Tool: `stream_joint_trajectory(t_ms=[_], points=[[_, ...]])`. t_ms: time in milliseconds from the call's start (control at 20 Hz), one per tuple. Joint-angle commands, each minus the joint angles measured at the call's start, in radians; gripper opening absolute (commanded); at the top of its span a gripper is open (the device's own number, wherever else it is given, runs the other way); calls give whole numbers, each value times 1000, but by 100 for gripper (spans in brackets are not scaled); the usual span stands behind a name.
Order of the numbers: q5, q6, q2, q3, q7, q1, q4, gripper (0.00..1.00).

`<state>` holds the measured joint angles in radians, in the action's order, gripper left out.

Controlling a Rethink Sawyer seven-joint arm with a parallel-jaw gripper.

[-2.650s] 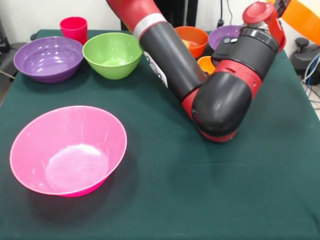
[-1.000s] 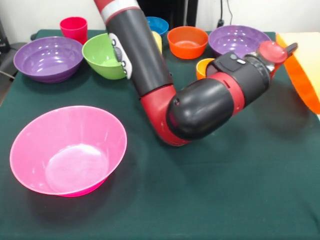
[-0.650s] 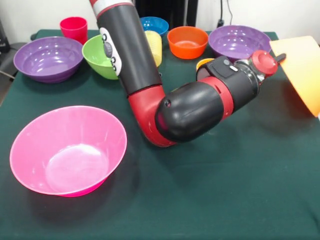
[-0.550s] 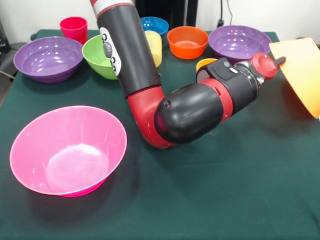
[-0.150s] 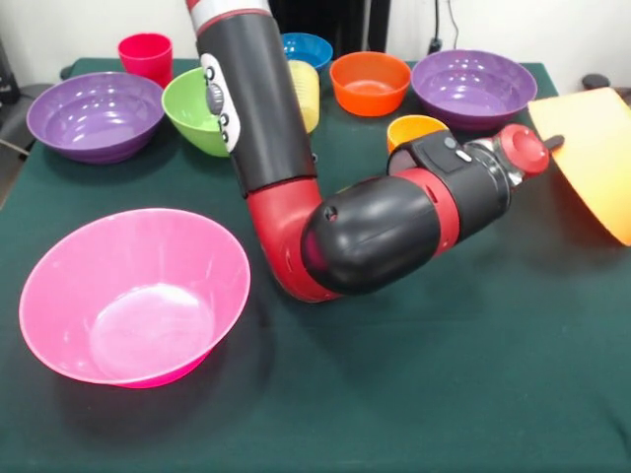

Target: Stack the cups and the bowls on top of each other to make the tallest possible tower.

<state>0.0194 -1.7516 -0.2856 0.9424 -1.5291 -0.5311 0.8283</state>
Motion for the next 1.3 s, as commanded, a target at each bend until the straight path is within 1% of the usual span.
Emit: stream_joint_trajectory(t_ms=[50, 300, 550, 900, 1000, 1150, 1200, 1300], points=[[-31, -93, -194, -155, -27, 28, -211, 0], [-86, -73, -216, -160, -16, 38, -318, 0], [-147, -20, -223, -161, 1, 31, -386, 0], [-208, 7, -224, -155, 0, 26, -425, 0], [-225, 29, -218, -161, 1, 23, -426, 0], [-250, 50, -210, -164, 31, 21, -426, 0], [-257, 54, -208, -163, 39, 20, -427, 100], [-272, 31, -207, -160, 50, 22, -436, 100]])
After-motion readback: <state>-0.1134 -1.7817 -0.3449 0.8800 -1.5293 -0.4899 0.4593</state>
